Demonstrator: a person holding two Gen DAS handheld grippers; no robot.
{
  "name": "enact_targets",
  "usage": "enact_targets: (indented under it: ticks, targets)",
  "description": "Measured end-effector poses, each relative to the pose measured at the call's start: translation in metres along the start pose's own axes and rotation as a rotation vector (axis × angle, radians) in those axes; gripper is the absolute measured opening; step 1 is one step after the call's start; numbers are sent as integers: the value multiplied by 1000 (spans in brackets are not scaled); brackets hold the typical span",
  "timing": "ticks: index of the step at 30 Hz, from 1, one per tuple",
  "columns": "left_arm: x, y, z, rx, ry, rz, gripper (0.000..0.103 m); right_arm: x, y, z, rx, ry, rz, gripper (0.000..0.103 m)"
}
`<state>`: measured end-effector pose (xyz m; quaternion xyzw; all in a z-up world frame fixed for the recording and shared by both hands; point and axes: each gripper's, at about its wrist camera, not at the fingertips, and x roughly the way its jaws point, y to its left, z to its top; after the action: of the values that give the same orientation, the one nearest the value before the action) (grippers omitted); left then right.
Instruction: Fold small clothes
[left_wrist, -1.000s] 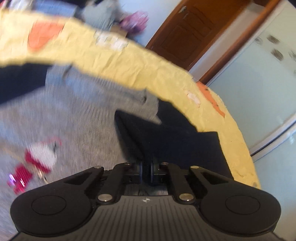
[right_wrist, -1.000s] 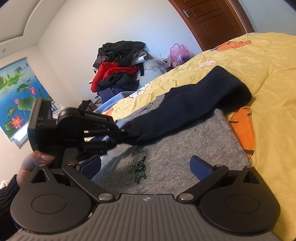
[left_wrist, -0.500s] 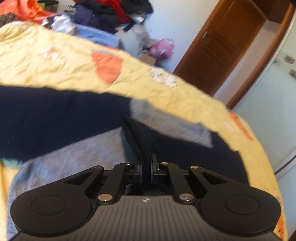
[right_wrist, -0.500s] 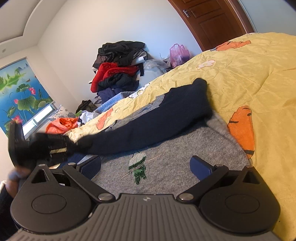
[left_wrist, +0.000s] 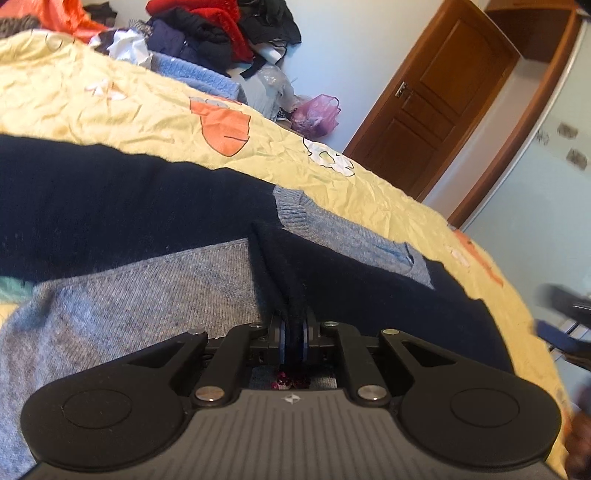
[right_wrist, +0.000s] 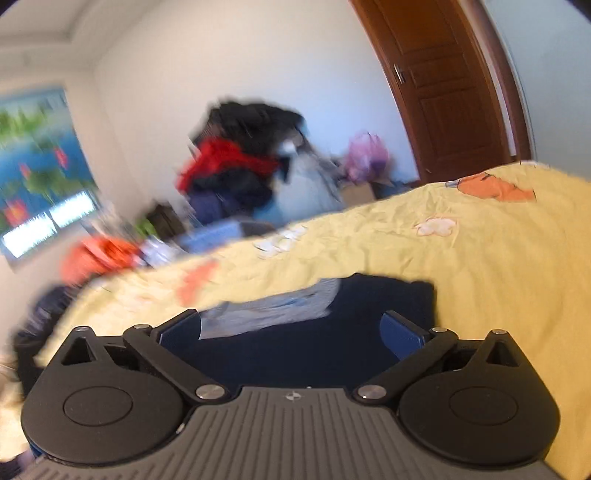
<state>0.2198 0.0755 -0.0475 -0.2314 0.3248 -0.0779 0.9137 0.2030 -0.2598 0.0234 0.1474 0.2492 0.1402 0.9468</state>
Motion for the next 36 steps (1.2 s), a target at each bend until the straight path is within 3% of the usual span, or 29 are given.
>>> enact_targets:
  ticks: [3, 6, 9, 20, 25, 28, 30, 32, 36]
  targets:
    - [0, 5, 0, -39, 2, -21, 9, 59, -9, 12, -30, 145, -90, 98]
    - [0, 7, 0, -52, 3, -29, 9, 92, -19, -5, -86, 255, -185, 99]
    - [0, 11, 1, -77, 5, -47, 9, 95, -6, -35, -286, 212, -218, 103]
    - [1, 21, 2, -139, 12, -84, 9, 92, -4, -35, -276, 203, -218, 103]
    - [-21, 21, 9, -101, 61, -62, 12, 93, -7, -31, -263, 200, -212, 103]
    - [-67, 44, 14, -88, -19, -3, 28, 93, -7, -31, -269, 201, -217, 103]
    - [-103, 78, 22, -136, -102, 58, 55, 93, -7, -31, -266, 201, -214, 103]
    - [-140, 123, 32, -254, -197, 150, 69, 94, -6, -31, -267, 201, -215, 103]
    - [-205, 218, 49, -535, -387, 282, 69, 93, -7, -31, -265, 200, -213, 103]
